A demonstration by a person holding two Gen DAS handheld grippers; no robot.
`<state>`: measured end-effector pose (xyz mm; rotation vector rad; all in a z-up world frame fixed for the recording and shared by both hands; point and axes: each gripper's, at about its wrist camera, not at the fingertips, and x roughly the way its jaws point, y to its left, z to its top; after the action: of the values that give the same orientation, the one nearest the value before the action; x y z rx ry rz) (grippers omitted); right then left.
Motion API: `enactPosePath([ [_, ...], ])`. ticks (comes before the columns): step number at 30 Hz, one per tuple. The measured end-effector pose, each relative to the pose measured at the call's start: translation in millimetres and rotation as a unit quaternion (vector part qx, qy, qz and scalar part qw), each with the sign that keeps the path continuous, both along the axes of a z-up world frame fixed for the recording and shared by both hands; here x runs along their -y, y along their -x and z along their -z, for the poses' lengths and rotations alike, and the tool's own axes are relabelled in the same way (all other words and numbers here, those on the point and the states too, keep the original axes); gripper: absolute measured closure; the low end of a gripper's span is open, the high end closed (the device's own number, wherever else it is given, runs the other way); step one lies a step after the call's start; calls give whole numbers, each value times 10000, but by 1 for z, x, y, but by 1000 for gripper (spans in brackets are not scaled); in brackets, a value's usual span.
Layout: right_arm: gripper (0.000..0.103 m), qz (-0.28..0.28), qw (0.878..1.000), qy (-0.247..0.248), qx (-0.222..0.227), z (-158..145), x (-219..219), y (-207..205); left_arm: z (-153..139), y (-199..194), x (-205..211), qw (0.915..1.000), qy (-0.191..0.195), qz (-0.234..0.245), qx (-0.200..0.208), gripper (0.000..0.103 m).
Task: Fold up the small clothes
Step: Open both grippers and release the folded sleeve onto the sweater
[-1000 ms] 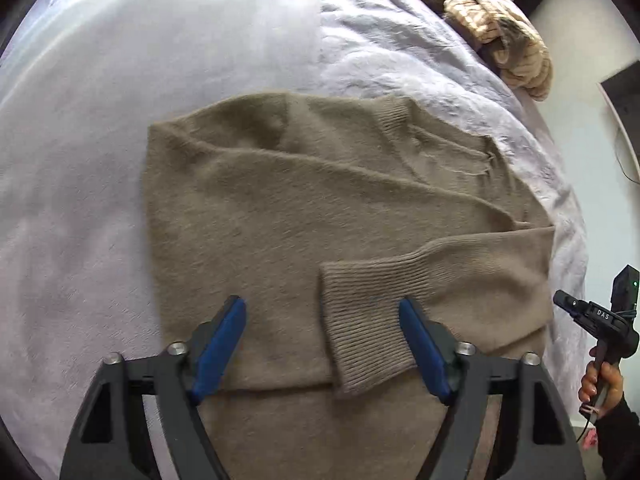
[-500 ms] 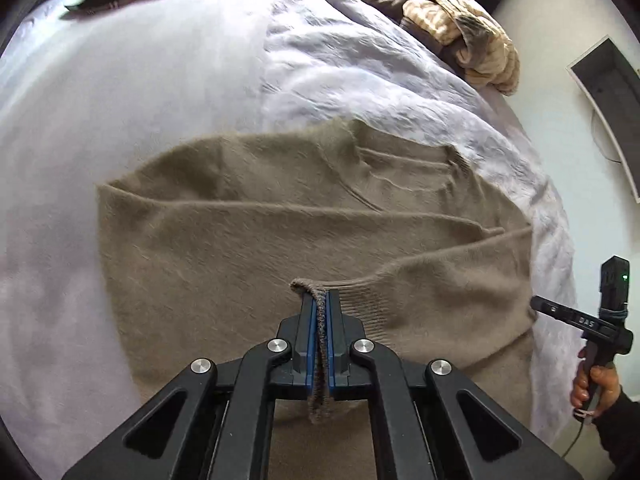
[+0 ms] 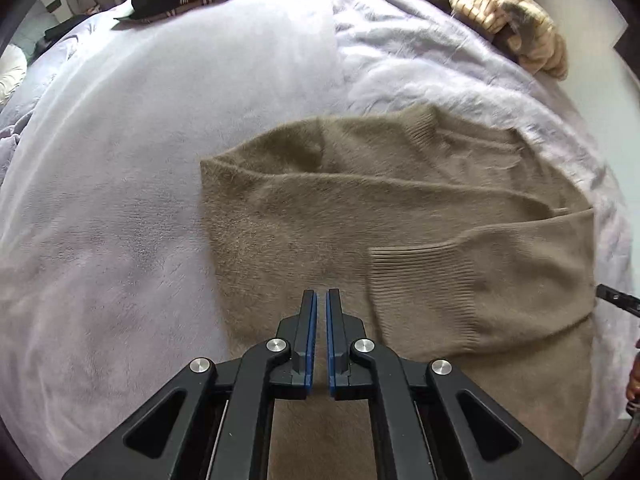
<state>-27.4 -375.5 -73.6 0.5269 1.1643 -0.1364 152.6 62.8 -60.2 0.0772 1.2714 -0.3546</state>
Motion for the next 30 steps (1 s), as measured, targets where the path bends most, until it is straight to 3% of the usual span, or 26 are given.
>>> enactPosePath([
  [4, 87, -50, 9999, 3, 140, -9, -7, 1, -5, 8, 19, 9995, 306, 108, -62, 98],
  [8, 87, -88, 10000, -24, -27, 7, -15, -6, 24, 14, 39, 9995, 7, 183, -271, 98],
  [10, 88, -110, 9997, 16, -234, 23, -16, -10, 34, 19, 40, 9997, -57, 219, -137, 98],
  [14, 90, -161, 9998, 11, -80, 27, -13, -5, 29, 19, 34, 9997, -68, 158, -169, 98],
  [21, 88, 213, 9996, -19, -188, 18, -2, 16, 16, 22, 10, 9995, -116, 20, -299, 98],
  [23, 81, 342, 9989, 70, -320, 18, -1, 21, 13, 25, 6, 9995, -136, -14, -285, 98],
  [25, 51, 564, 9981, 8, -263, 16, 5, 28, 11, 26, 4, 9994, -121, -41, -314, 98],
  [27, 34, 839, 9960, -313, -9, 14, 13, 36, 11, 26, 4, 9994, -131, -36, -317, 98],
  [29, 35, 1017, 9916, -788, 141, 19, 21, 37, 12, 25, 5, 9993, -182, -15, -315, 98],
  [30, 39, 1059, 9905, -875, 87, 23, 22, 35, 12, 25, 6, 9993, -202, -15, -315, 98],
])
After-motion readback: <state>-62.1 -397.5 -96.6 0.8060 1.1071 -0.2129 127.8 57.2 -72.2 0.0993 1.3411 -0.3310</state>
